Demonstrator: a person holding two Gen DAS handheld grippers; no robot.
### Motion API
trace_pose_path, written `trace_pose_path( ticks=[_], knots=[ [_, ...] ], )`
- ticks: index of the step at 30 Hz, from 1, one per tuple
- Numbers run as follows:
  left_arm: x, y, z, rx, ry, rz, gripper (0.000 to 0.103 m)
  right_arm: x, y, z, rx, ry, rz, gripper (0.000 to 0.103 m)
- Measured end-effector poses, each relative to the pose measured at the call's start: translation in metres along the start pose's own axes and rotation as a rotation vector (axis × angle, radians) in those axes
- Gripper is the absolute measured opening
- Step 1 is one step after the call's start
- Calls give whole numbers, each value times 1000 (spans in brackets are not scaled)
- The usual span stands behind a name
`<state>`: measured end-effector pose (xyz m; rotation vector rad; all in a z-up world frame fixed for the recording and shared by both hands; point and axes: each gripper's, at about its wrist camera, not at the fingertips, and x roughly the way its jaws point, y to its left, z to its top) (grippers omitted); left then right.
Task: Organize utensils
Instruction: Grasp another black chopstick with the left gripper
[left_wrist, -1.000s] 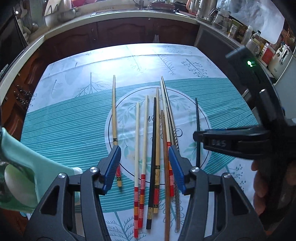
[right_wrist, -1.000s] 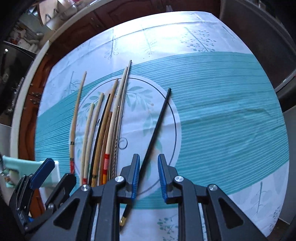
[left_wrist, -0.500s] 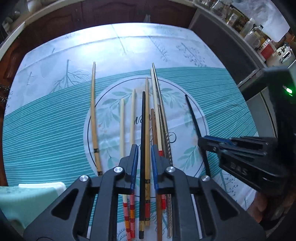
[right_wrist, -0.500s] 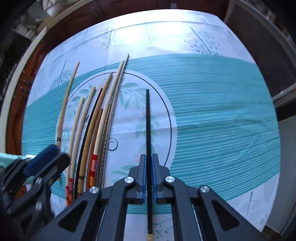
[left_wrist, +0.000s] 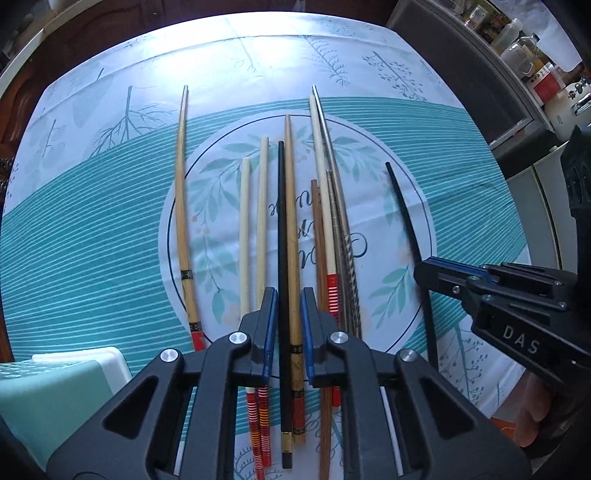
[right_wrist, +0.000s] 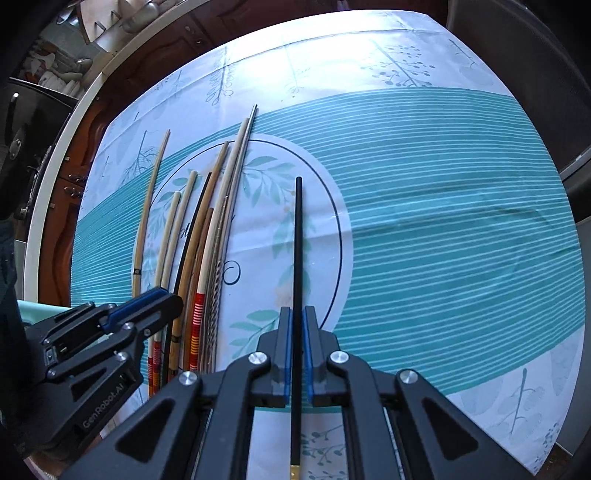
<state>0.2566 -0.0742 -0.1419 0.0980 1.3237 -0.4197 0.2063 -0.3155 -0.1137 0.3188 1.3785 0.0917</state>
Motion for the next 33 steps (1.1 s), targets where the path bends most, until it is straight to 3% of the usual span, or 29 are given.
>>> trace_pose_path(
  ticks=[7, 19, 27, 33],
  knots=[
    [-11, 24, -7, -63, -2, -59, 10, 1, -1, -3, -7, 4, 25, 5],
    [-9, 15, -10, -17, 35, -7, 10, 1, -1, -6, -13, 0, 34, 5],
    [-4, -13, 3, 59, 56, 105, 10, 1, 2, -6, -22, 13, 27, 5],
    [-1, -13, 14, 25, 63, 83, 3, 2, 1, -3, -22, 37, 39, 5]
  ],
)
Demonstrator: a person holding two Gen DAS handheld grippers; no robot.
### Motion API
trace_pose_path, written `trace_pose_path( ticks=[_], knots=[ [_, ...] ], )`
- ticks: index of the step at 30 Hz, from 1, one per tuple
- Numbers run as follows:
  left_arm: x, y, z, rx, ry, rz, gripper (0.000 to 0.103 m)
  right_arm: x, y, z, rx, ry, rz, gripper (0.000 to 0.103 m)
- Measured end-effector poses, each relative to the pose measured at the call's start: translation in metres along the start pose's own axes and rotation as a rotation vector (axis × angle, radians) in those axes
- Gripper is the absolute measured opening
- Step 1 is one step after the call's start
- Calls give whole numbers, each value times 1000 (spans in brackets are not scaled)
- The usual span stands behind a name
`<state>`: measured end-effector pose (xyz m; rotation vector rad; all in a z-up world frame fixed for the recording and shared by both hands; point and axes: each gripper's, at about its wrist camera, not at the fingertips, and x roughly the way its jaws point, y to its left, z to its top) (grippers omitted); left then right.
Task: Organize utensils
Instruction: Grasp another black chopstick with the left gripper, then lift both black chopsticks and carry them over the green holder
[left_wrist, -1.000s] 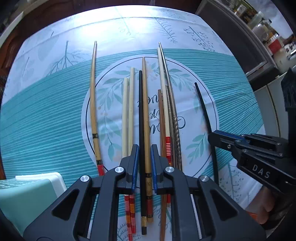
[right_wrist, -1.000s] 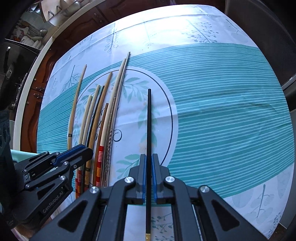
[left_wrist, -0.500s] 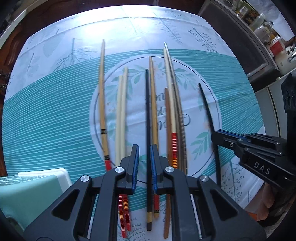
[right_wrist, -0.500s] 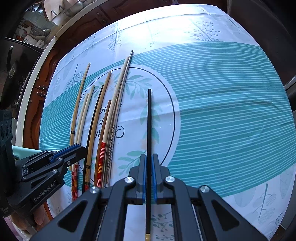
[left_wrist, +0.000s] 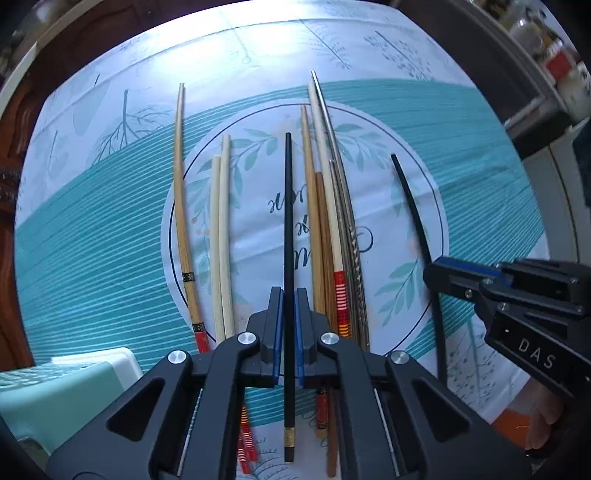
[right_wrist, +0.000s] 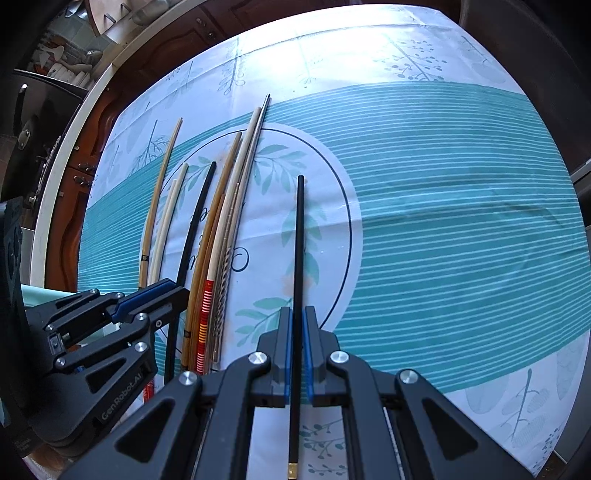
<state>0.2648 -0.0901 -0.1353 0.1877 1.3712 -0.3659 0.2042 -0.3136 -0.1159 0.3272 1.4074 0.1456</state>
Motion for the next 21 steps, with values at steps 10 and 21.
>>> trace_pose_path(
  ticks=[10, 21],
  knots=[
    [-64, 4, -50, -17, -347, 8, 3, -23, -8, -8, -36, -96, 150, 5],
    [-193, -7, -145, -12, -862, 118, 3, -123, 29, -74, -307, -598, 269, 4]
  ],
)
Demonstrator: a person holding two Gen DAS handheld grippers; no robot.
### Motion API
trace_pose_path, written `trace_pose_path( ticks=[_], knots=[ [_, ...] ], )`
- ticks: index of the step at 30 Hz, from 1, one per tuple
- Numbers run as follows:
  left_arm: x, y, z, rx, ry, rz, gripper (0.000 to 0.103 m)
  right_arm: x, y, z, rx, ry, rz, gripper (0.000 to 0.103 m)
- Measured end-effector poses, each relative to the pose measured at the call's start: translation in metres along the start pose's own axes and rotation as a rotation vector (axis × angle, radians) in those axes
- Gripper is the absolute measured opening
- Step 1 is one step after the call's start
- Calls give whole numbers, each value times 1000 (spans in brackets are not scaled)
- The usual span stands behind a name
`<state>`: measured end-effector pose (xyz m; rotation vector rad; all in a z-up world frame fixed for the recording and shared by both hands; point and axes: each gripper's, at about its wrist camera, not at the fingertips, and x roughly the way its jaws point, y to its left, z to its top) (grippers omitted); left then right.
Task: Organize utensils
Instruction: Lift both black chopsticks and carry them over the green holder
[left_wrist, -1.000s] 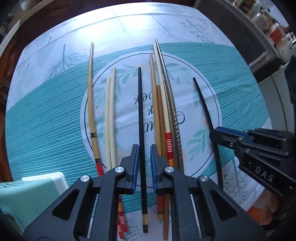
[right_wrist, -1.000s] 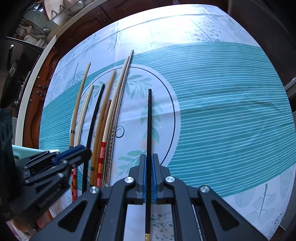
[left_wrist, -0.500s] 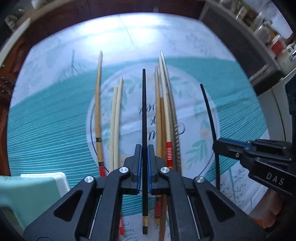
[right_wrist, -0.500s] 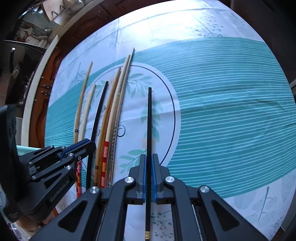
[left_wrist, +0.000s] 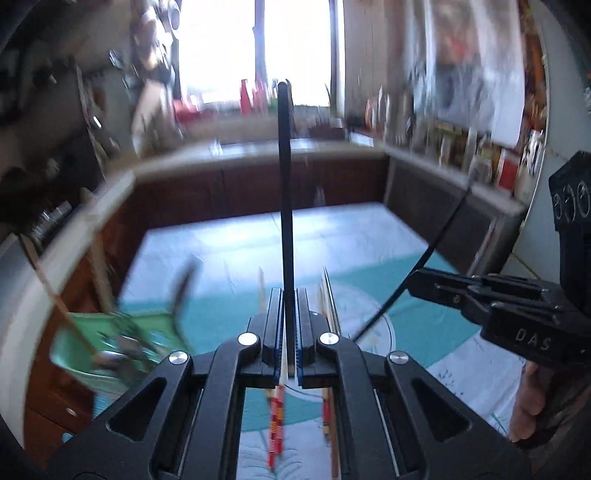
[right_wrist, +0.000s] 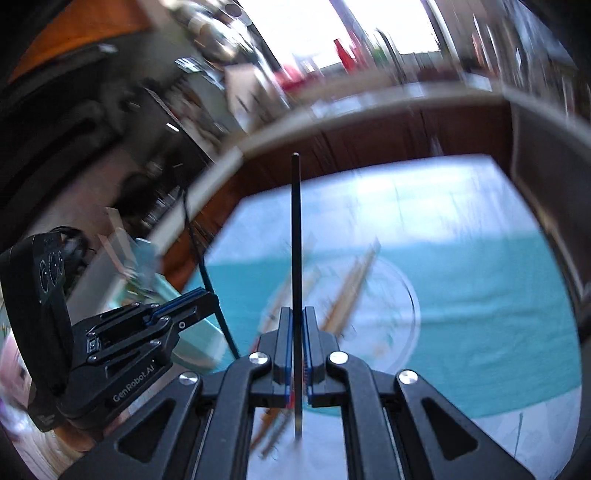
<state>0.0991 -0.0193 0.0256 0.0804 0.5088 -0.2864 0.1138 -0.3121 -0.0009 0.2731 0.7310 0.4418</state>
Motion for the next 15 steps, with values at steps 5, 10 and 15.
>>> trace_pose_path(
  ticks=[5, 10, 15],
  knots=[
    [-65, 19, 15, 5, -124, 38, 3, -28, 47, 3, -133, -166, 18, 4],
    [-119, 53, 34, 5, -200, 90, 3, -38, 88, 14, -210, -236, 78, 3],
    [-167, 102, 46, -3, -241, 163, 3, -41, 132, 27, -283, -261, 147, 0]
  ],
)
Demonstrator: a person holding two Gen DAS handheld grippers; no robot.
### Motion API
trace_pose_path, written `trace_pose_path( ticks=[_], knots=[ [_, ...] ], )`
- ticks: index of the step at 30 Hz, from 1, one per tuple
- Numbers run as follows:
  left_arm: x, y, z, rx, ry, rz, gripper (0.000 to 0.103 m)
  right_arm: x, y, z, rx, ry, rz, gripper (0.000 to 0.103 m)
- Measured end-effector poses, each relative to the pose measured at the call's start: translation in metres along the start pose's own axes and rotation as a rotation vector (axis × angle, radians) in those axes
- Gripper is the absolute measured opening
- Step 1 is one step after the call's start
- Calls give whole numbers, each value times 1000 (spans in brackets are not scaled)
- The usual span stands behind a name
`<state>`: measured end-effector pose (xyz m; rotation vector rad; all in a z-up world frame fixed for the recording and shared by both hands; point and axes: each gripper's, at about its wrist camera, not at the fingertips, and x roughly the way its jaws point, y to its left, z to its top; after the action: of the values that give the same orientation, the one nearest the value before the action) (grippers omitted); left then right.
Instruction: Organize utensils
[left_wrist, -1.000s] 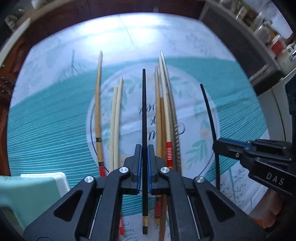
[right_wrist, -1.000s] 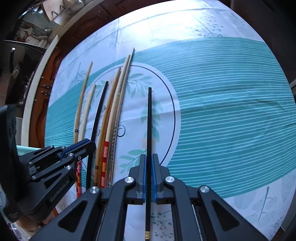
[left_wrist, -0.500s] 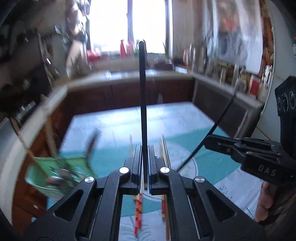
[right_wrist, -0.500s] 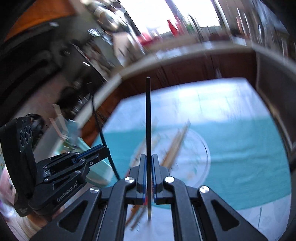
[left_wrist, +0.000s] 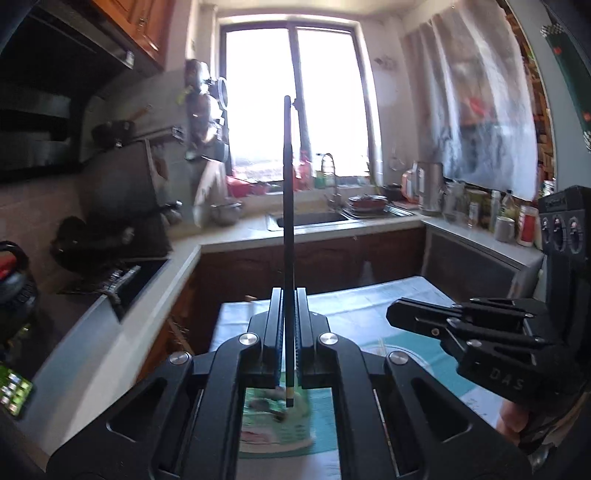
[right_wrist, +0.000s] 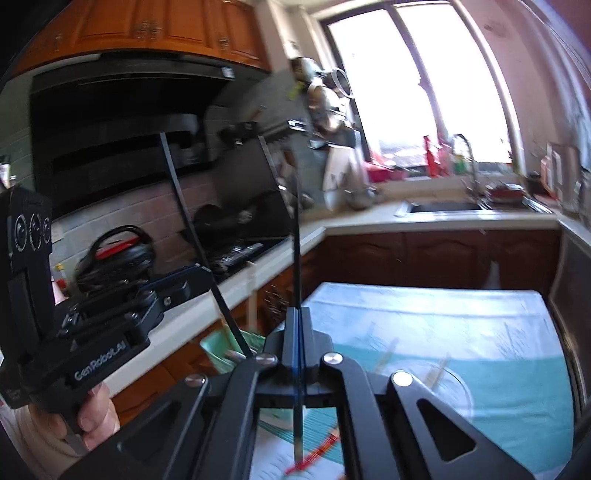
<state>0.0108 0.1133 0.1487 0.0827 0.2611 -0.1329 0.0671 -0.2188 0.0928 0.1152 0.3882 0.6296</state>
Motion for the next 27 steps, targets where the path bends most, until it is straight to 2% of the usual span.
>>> trace_pose_path(
  ticks=[4, 8, 10, 15, 22, 27],
  knots=[
    [2, 45, 5, -34, 6, 41, 3, 12, 34, 17, -56, -10, 51, 0],
    [32, 84, -6, -71, 18, 64, 3, 25, 55, 21, -84, 0, 79, 0],
    [55, 98, -21, -98, 62, 53, 3, 32, 60, 18, -83, 18, 93, 0],
    [110, 120, -57, -159, 178, 34, 3, 56, 53, -2, -34, 149, 134, 0],
    [133, 124, -82, -121, 187, 12, 2, 80, 36, -42, -5, 305, 124, 0],
    [134, 106, -94, -96, 188, 9, 3, 88, 33, -61, 17, 407, 143, 0]
  ],
)
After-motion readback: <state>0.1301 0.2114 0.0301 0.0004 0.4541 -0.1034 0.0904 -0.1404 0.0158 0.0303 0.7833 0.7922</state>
